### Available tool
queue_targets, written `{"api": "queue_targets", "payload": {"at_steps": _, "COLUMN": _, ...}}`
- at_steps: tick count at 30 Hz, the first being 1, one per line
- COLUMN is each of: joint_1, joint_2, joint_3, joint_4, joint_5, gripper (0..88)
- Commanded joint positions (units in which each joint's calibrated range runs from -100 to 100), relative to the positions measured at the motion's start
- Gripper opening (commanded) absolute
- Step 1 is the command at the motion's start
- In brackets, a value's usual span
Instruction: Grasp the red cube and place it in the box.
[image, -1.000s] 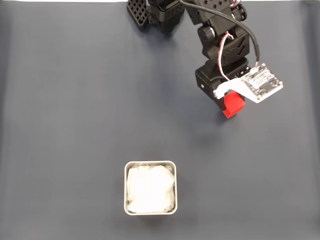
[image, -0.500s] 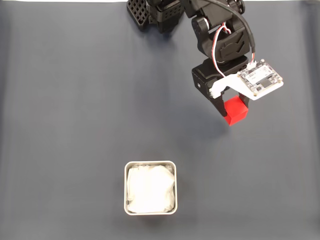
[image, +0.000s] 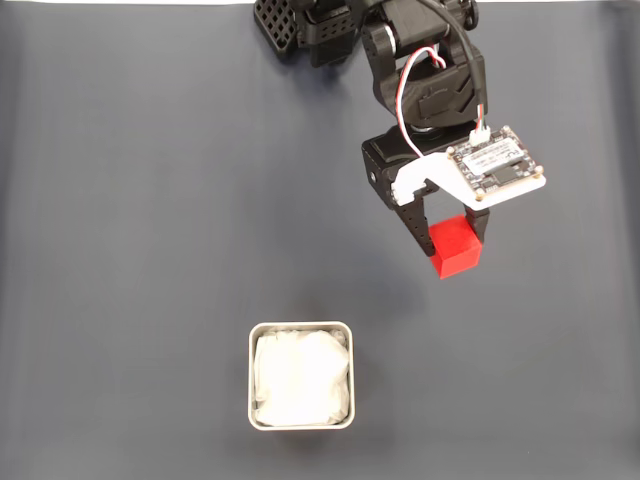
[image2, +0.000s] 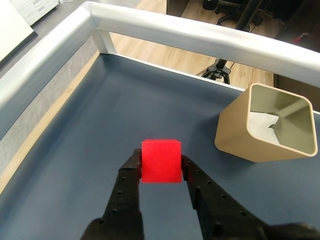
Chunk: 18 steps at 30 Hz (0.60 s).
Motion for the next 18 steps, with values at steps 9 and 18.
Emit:
{"api": "queue_targets", "payload": {"at_steps": 9, "joint_1": 6.5, "joint_2": -0.2, "joint_3": -10.8, "joint_4": 1.7, "joint_5": 0.0, "gripper": 1.9}}
{"api": "queue_targets", "payload": {"at_steps": 18, "joint_1": 9.9, "joint_2": 2.8, "joint_3": -16.0, "joint_4": 1.7, "joint_5": 0.3, "gripper": 1.6}}
